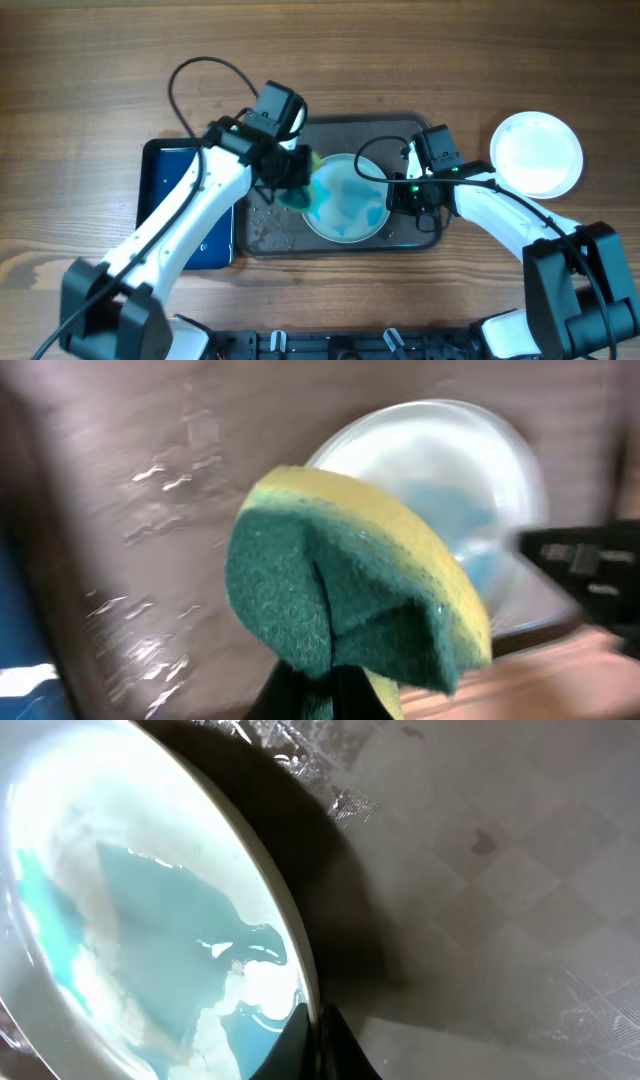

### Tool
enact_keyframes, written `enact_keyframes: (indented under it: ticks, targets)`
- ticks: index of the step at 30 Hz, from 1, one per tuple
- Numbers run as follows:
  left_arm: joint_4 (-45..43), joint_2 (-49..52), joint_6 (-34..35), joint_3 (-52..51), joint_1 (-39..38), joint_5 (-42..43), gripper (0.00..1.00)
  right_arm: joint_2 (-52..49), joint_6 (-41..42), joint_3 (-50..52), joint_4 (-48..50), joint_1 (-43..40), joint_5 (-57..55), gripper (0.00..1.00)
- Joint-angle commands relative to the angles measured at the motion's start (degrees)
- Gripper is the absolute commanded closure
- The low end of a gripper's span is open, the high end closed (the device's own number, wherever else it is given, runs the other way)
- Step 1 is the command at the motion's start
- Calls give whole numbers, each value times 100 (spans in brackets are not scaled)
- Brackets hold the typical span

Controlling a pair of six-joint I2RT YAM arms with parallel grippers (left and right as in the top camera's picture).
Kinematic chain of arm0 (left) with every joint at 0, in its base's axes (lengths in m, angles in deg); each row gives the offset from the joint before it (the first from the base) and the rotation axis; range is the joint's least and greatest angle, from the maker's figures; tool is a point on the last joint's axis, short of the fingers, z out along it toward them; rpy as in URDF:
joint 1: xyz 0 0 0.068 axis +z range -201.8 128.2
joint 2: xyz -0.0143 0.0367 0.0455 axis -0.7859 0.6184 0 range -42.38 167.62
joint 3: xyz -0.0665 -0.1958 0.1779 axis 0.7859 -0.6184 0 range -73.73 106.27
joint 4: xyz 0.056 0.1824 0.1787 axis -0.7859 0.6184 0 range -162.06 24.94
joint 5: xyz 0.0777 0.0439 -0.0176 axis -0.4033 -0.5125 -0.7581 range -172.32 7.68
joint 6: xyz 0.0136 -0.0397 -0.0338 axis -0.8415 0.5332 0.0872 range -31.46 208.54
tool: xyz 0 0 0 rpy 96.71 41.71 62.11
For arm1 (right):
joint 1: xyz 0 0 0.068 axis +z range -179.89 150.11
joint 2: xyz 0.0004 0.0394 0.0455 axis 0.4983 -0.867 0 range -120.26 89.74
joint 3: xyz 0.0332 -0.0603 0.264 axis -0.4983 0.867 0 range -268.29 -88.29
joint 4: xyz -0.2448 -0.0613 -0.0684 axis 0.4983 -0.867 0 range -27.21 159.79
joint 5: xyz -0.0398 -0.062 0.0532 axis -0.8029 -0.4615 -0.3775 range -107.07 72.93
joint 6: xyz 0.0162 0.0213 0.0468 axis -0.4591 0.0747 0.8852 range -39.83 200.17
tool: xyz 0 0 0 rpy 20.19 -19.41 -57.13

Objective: Clean dirty plates on tray and stack at the side

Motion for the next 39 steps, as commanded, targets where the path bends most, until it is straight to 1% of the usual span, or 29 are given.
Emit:
enact_keyframes:
  ticks: [1, 2, 4, 8, 13, 15, 18, 24, 27, 28, 34, 37, 39]
  targets:
    - [678, -354, 763, 96, 190, -1784, 96, -66, -396, -146, -221, -11, -114, 95]
    - [890, -356, 828, 96, 323, -1902, 96, -63, -466, -262, -334, -11, -116, 95]
    - [1141, -354, 828, 96, 699, -1849, 96, -63, -651, -568, -634, 4, -114, 95]
    - [1182, -354, 824, 96, 1377, -1836, 96, -59, -1080, -1104, -1097, 208, -203, 95]
    - [1185, -328, 761, 96, 2177, -1377, 96, -59, -1215, -1631, -1539, 636, -809, 95]
    - [1187, -293, 527, 96, 2457, -1119, 96, -59, -1200, -1810, -1635, 787, -901, 95]
    - [1250, -271, 494, 85, 2817, -1051, 96, -59, -1193, -2109, -1775, 914, -922, 95]
    - [1250, -271, 496, 85, 2977, -1032, 96, -59, -1270, -2752, -2100, 953, -1274, 96]
    - [1246, -271, 496, 85, 2977, -1032, 96, -59, -1360, -3027, -2216, 955, -1757, 96]
    - [1246, -271, 496, 85, 2977, -1032, 96, -59, -1368, -3180, -2284, 953, -2085, 96]
    - [1165, -271, 496, 85, 2977, -1032, 96, -59, -1996, -3510, -2404, 962, -2879, 96]
    - [1141, -271, 494, 85, 2977, -1034, 96, -59, -2264, -3598, -2505, 1110, -3303, 96]
    - [1115, -271, 496, 85, 2977, -1034, 96, -59, -2291, -3685, -2643, 1292, -3383, 95]
